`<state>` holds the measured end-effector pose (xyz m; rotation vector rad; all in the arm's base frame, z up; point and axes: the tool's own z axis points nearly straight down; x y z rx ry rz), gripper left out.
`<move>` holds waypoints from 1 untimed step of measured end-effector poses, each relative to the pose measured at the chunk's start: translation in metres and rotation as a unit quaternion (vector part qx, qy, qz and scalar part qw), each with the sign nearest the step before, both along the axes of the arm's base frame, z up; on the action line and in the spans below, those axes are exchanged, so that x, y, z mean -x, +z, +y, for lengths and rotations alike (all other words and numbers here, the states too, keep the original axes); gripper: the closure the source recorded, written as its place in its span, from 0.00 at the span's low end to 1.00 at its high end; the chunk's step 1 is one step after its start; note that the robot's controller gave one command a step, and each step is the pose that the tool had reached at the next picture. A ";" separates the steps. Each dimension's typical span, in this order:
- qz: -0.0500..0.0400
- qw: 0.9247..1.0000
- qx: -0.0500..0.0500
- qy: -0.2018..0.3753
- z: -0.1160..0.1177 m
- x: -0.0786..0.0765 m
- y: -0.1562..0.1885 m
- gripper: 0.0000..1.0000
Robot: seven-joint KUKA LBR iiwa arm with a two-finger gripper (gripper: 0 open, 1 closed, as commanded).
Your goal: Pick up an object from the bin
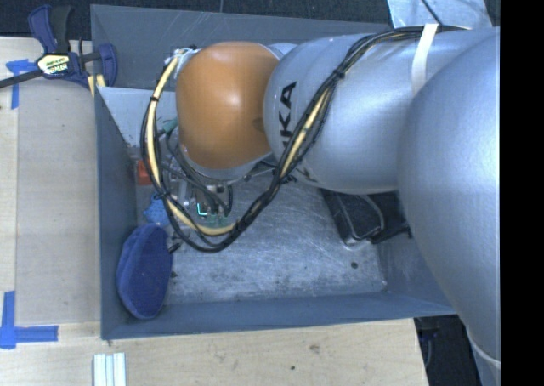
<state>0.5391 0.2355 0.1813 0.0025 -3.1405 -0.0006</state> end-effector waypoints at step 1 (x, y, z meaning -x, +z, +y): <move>-0.003 0.997 -0.002 -0.077 -0.002 -0.057 -0.109 0.00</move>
Offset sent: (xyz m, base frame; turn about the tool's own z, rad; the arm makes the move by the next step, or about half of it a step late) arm 0.0553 -0.0033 -0.1113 0.1553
